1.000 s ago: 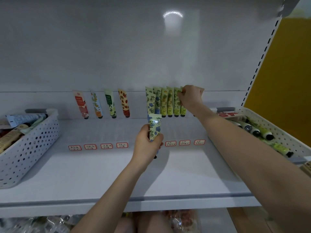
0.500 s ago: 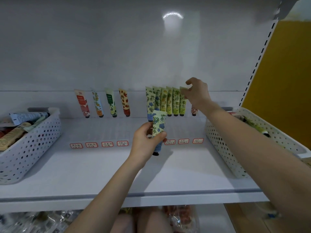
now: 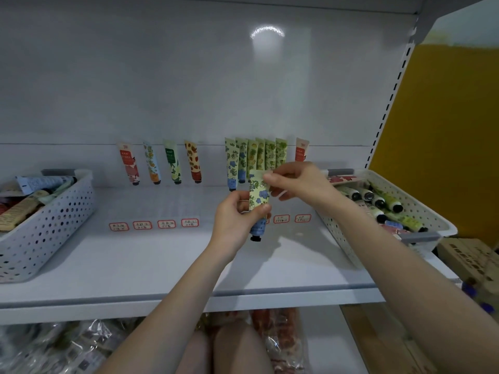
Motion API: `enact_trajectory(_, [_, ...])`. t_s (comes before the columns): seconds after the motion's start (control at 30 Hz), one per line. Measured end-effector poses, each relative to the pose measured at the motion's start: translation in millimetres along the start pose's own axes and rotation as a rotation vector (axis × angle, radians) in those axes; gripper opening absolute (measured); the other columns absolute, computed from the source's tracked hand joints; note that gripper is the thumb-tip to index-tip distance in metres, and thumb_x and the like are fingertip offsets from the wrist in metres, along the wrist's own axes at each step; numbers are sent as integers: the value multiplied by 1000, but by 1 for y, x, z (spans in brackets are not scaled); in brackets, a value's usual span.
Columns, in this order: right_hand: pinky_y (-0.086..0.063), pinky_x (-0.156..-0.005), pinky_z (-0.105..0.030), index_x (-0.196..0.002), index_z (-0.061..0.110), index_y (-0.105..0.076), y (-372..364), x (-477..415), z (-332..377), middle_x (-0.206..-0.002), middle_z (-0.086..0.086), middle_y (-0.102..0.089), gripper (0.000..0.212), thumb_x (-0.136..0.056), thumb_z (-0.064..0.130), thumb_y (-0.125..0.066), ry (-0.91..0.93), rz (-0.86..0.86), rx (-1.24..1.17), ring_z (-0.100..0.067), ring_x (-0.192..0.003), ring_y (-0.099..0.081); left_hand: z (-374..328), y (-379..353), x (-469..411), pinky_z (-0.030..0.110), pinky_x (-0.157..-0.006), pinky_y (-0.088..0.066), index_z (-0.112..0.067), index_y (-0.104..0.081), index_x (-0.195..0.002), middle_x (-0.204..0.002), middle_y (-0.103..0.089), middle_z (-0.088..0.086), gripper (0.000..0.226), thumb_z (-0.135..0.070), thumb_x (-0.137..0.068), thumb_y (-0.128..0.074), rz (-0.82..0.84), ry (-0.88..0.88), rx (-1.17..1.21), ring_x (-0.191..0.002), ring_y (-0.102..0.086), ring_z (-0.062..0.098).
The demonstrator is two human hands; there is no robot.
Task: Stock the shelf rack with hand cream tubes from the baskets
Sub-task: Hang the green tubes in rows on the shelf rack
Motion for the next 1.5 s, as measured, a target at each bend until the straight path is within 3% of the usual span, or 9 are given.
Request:
enact_trajectory(0.1, [-54, -61, -15, -85, 8, -66, -6, 3, -5, -77, -3, -67, 15, -82, 23, -69, -24, 21, -19, -5, -64, -64, -1, -2, 3, 48, -84, -54, -17, -55, -92, -97, -68, 20, 19, -8, -81, -69, 2, -1, -2, -87, -68, 31])
enact_trajectory(0.27, [-57, -65, -20, -84, 10, -59, -9, -1, -10, -79, -7, -68, 10, -84, 16, -67, -46, -9, -118, -9, -62, -67, 8, 10, 1, 21, -70, -52, -12, -54, -108, -94, -66, 5, 29, -16, -84, -68, -37, -37, -174, -81, -62, 13])
enact_trajectory(0.43, [-58, -66, -29, -95, -2, -55, 19, -23, -12, -90, -21, -68, 21, -88, 16, -62, -23, -309, -93, -20, -62, -67, 57, 23, 6, 26, -93, -40, -9, -52, -128, -127, -57, 8, 41, -31, -93, -55, 66, -44, -781, -114, -53, 21])
enact_trajectory(0.6, [-52, -65, -36, -85, 8, -55, 22, -54, -11, -79, -16, -65, 13, -91, 19, -57, 11, -451, 130, -22, -60, -60, 80, 30, 5, 34, -90, -42, -14, -56, -107, -107, -58, 1, 36, -44, -91, -47, 118, -90, -1133, -102, -50, 20])
enact_trajectory(0.77, [-44, -58, -33, -75, 6, -51, 3, -83, -9, -76, -23, -64, 19, -91, 16, -54, 91, -434, 179, -31, -67, -61, 88, 28, 0, 37, -89, -39, -16, -51, -85, -90, -45, -3, 29, -42, -92, -40, 153, -82, -1203, -98, -46, 18])
enact_trajectory(1.03, [-29, -48, -20, -75, 6, -47, -20, -102, -16, -65, -5, -53, 19, -93, 12, -50, 85, -384, 323, -7, -50, -41, 94, 29, -2, 35, -93, -38, -16, -54, -91, -102, -53, -1, 31, -44, -91, -39, 134, -106, -1205, -105, -46, 17])
enact_trajectory(1.2, [-35, -54, -26, -76, 6, -49, -21, -109, -20, -67, -16, -56, 18, -93, 12, -50, 72, -373, 287, -19, -60, -48, 94, 29, -3, 35, -93, -39, -17, -53, -89, -101, -53, -2, 30, -44, -91, -39, 129, -110, -1198, -104, -46, 16])
enact_trajectory(1.37, [-27, -47, -23, -77, 5, -48, -27, -113, -25, -61, -2, -47, 20, -94, 14, -49, 66, -364, 367, -14, -54, -39, 94, 29, -3, 35, -95, -39, -18, -54, -90, -102, -55, -2, 30, -44, -91, -39, 120, -111, -1196, -105, -47, 16])
enact_trajectory(1.5, [-29, -48, -25, -86, -2, -56, -28, -113, -26, -71, -12, -53, 20, -94, 15, -50, 65, -357, 366, -20, -62, -44, 94, 30, -3, 34, -93, -40, -18, -54, -88, -100, -54, -3, 30, -44, -90, -39, 111, -119, -1197, -103, -47, 15])
Point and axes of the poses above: each hand's wrist, its own x-axis away from the middle knuckle, its own y-axis out of the back of the hand, z = x × y, the point moved 10 cm from there along -x, towards the middle knuckle
